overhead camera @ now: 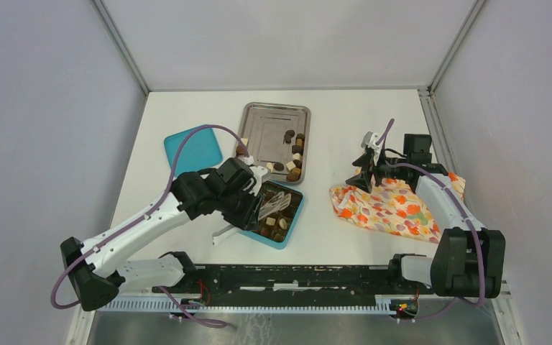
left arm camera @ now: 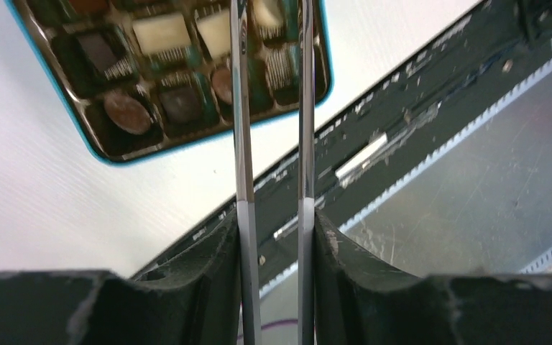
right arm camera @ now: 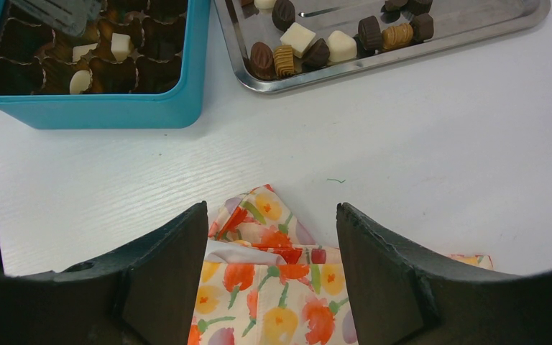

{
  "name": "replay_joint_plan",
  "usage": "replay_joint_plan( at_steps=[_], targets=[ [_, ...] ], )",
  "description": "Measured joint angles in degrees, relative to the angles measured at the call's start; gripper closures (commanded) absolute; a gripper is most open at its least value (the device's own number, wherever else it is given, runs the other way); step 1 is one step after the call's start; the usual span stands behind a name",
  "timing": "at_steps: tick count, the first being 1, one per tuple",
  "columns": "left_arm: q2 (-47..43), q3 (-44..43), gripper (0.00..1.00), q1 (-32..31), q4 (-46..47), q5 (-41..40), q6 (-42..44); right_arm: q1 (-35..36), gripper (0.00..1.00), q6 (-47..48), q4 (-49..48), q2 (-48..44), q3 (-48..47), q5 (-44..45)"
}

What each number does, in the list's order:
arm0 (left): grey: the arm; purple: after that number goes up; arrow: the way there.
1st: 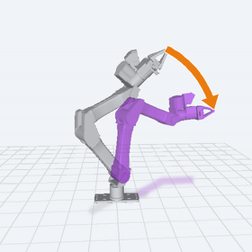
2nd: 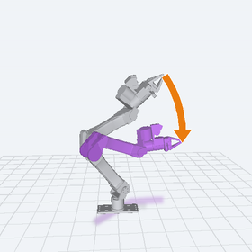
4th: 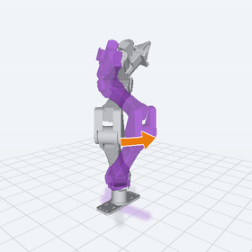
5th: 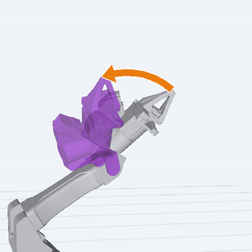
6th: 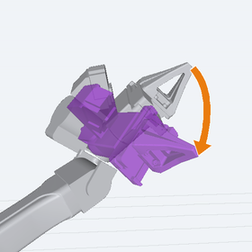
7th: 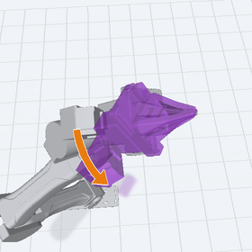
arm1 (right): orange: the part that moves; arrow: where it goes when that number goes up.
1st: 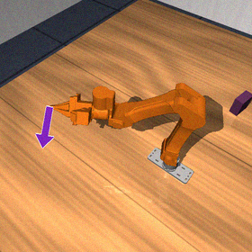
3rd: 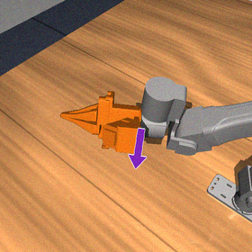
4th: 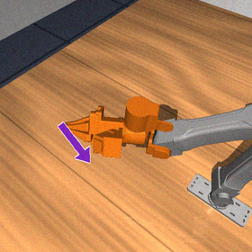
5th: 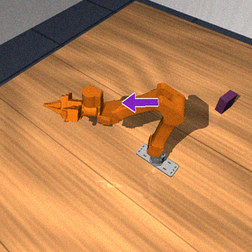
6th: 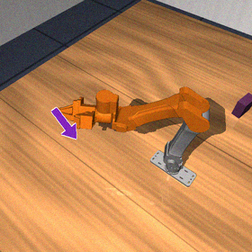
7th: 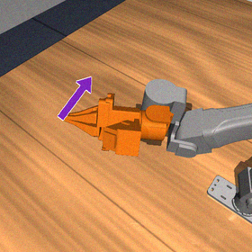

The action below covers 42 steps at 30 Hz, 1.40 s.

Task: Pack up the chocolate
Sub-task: Pick up the fake chocolate from the plate.

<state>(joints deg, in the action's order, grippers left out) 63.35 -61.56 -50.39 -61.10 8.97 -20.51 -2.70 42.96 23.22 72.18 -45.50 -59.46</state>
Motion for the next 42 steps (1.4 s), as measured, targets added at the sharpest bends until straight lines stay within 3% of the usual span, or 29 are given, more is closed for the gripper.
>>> replay_joint_plan(
  at_steps=[7, 14, 23, 30, 42],
  targets=[
    [2.1, -4.5, 0.59, 1.4, 8.1, -4.6, 0.1, 0.0, 0.28, 0.0, 0.0, 0.0, 0.0, 0.0],
    [15.1, -12.0, 0.6, 8.0, 15.4, -6.4, 3.4, 0.0, 0.28, 0.0, 0.0, 0.0, 0.0, 0.0],
    [34.6, -27.3, 0.59, 14.1, 15.4, -10.8, 10.4, 0.0, 0.28, 0.3, 0.1, 0.0, 0.0, 0.0],
    [45.1, -34.4, 0.58, 15.7, 13.4, -11.9, 12.7, 0.1, 0.28, 0.6, 0.3, 0.0, 0.0, 0.2],
    [51.3, -38.2, 0.54, 16.3, 10.4, -12.3, 13.0, 0.1, 0.28, 0.9, 0.5, 0.0, 0.0, 0.2]
  ],
)
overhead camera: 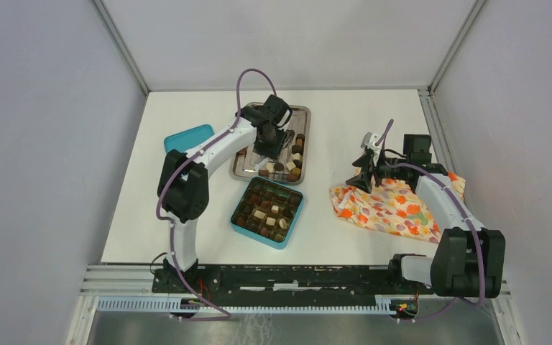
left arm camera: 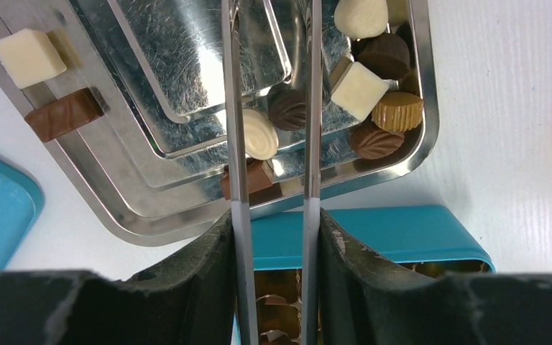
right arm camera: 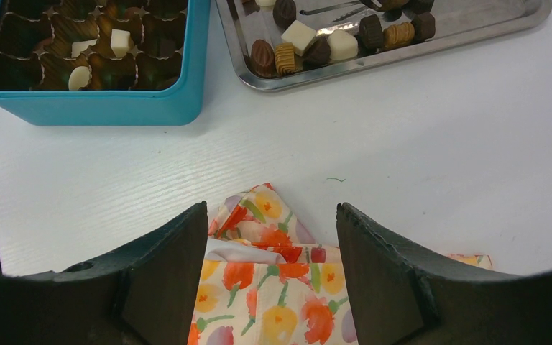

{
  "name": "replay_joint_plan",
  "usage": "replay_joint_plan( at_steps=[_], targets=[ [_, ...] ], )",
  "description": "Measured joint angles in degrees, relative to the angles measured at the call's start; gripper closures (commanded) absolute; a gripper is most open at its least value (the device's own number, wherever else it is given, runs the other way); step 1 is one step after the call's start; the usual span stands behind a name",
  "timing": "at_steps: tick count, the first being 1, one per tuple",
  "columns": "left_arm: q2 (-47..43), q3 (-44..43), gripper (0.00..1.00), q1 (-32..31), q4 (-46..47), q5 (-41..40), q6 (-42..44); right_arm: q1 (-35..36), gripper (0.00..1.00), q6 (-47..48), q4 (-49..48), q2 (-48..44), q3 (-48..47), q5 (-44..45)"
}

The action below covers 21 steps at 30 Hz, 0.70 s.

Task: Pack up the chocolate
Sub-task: Pick up the fake chocolate from the plate.

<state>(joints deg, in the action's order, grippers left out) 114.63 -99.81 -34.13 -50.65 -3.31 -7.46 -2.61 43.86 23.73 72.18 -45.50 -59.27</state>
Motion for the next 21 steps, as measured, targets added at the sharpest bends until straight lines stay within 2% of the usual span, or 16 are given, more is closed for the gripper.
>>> replay_joint_plan(
  at_steps=[14, 21],
  targets=[
    [5.1, -5.9, 0.53, 0.0, -2.0, -1.1, 0.0, 0.0, 0.28, 0.0, 0.2, 0.0, 0.0, 0.0],
    [7.4, -8.3, 0.57, 0.0, -3.4, -1.4, 0.0, 0.0, 0.28, 0.2, 0.4, 0.0, 0.0, 0.0]
  ],
)
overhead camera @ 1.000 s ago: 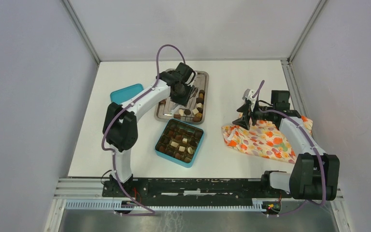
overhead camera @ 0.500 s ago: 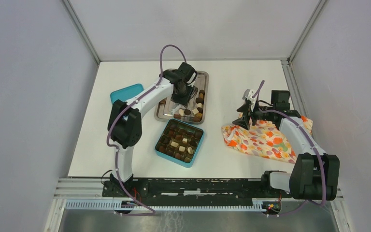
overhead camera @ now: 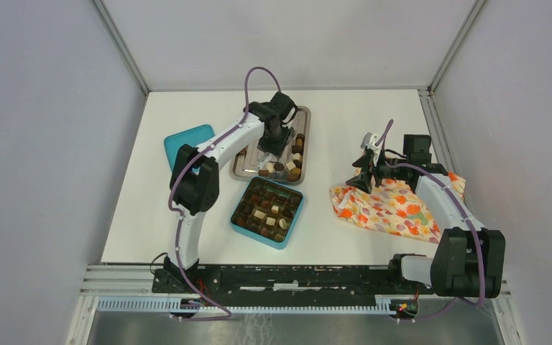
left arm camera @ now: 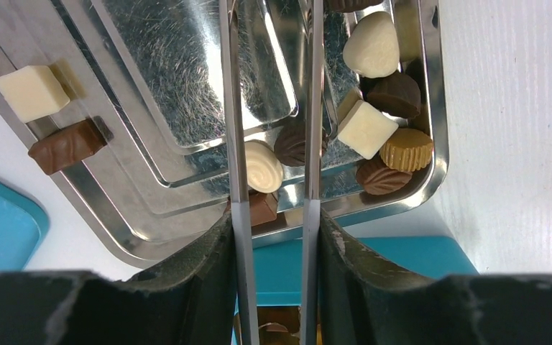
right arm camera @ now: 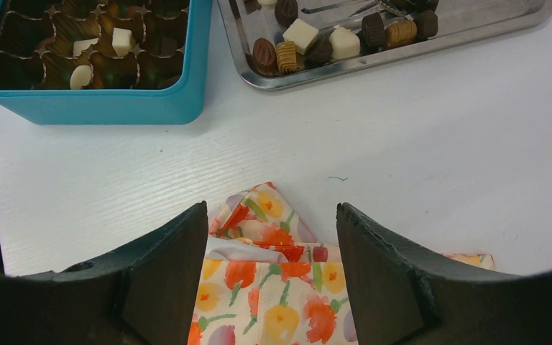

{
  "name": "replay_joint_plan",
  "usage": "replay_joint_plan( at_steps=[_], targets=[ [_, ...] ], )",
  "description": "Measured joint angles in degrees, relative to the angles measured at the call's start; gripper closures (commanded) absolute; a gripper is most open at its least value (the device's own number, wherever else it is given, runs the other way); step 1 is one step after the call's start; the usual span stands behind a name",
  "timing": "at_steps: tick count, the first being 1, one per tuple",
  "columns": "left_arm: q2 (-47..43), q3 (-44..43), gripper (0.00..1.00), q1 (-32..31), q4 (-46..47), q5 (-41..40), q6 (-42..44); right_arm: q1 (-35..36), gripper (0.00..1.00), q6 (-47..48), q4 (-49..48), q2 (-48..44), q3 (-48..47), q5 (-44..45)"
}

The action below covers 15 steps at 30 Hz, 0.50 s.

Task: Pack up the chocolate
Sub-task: Pick up the fake chocolate from the plate.

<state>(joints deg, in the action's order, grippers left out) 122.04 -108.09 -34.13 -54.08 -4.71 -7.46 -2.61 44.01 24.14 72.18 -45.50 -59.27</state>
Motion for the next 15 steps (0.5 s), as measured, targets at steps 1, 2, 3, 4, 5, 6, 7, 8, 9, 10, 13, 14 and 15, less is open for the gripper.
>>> replay_joint_plan(
  at_steps=[1, 2, 3, 4, 5, 6, 7, 8, 9, 10, 13, 14, 15],
  targets=[
    [0.1, -0.2, 0.58, 0.0, 0.0, -0.1, 0.0, 0.0, 0.28, 0.0, 0.0, 0.0, 0.0, 0.0],
    [0.2, -0.3, 0.59, 0.0, -0.1, -0.2, 0.0, 0.0, 0.28, 0.0, 0.0, 0.0, 0.0, 0.0],
    [0.2, -0.4, 0.6, 0.0, -0.1, -0.4, 0.0, 0.0, 0.28, 0.0, 0.0, 0.0, 0.0, 0.0],
    [0.2, -0.4, 0.62, 0.0, -0.2, -0.4, 0.0, 0.0, 0.28, 0.0, 0.0, 0.0, 0.0, 0.0],
    [0.2, -0.5, 0.64, 0.0, -0.3, -0.6, 0.0, 0.0, 0.28, 0.0, 0.0, 0.0, 0.0, 0.0],
    [0.3, -0.7, 0.67, 0.0, -0.3, -0.8, 0.0, 0.0, 0.28, 0.0, 0.0, 0.0, 0.0, 0.0],
    [0.3, -0.8, 0.7, 0.0, -0.3, -0.9, 0.0, 0.0, 0.28, 0.0, 0.0, 0.0, 0.0, 0.0],
    [0.3, -0.9, 0.73, 0.0, -0.3, -0.9, 0.0, 0.0, 0.28, 0.0, 0.0, 0.0, 0.0, 0.0],
    [0.3, -1.0, 0.76, 0.0, -0.3, -1.0, 0.0, 0.0, 0.28, 0.0, 0.0, 0.0, 0.0, 0.0],
    [0.3, -1.0, 0.78, 0.0, -0.3, -1.0, 0.0, 0.0, 0.28, 0.0, 0.0, 0.0, 0.0, 0.0],
    [0.3, -1.0, 0.85, 0.0, -0.5, -1.0, 0.0, 0.0, 0.28, 0.0, 0.0, 0.0, 0.0, 0.0],
    [0.3, -1.0, 0.87, 0.0, -0.5, -1.0, 0.0, 0.0, 0.28, 0.0, 0.0, 0.0, 0.0, 0.0],
    [0.3, -1.0, 0.88, 0.0, -0.6, -1.0, 0.0, 0.0, 0.28, 0.0, 0.0, 0.0, 0.0, 0.0]
  ],
)
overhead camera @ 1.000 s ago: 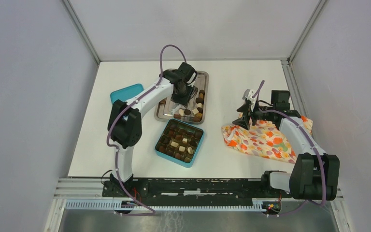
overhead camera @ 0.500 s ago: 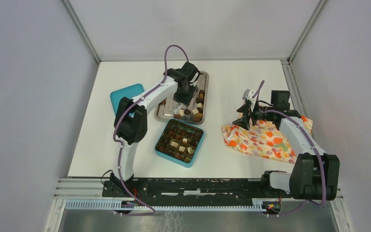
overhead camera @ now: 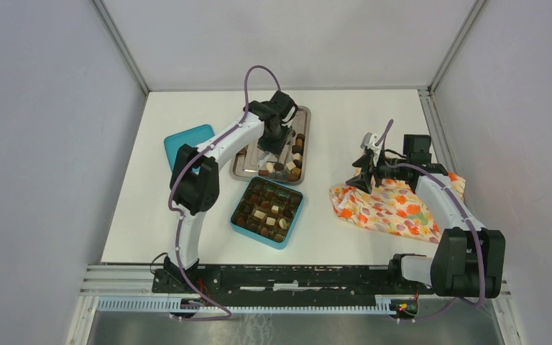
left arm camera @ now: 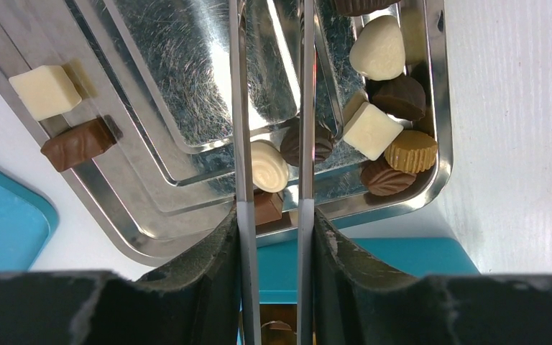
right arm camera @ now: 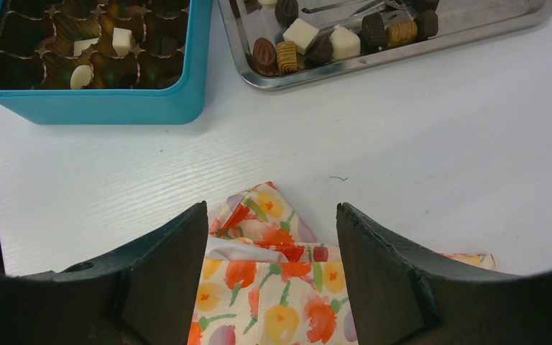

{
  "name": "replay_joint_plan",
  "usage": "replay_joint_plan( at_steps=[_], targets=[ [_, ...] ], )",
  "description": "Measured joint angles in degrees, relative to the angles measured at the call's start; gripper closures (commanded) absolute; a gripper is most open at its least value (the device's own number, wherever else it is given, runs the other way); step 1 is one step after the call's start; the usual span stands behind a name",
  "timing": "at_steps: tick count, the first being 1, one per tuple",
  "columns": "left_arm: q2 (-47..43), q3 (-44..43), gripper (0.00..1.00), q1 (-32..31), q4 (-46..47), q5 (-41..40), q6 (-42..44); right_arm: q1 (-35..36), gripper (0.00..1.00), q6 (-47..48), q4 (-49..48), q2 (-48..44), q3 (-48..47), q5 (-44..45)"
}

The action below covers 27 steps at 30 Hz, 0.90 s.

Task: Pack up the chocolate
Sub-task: Pick up the fake chocolate from the plate, then place the fake chocolate in the packing box.

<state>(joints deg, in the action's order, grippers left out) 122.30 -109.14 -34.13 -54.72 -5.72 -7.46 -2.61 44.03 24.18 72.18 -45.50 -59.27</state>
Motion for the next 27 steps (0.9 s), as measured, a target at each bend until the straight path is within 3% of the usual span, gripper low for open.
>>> replay_joint_plan(
  at_steps=[10, 27],
  targets=[
    [-3.4, 1.4, 0.95, 0.0, -0.6, 0.2, 0.0, 0.0, 0.28, 0.0, 0.2, 0.0, 0.0, 0.0],
    [-30.2, 21.4, 0.96, 0.0, 0.5, 11.7, -1.4, 0.0, 0.28, 0.0, 0.3, 0.0, 0.0, 0.0]
  ],
)
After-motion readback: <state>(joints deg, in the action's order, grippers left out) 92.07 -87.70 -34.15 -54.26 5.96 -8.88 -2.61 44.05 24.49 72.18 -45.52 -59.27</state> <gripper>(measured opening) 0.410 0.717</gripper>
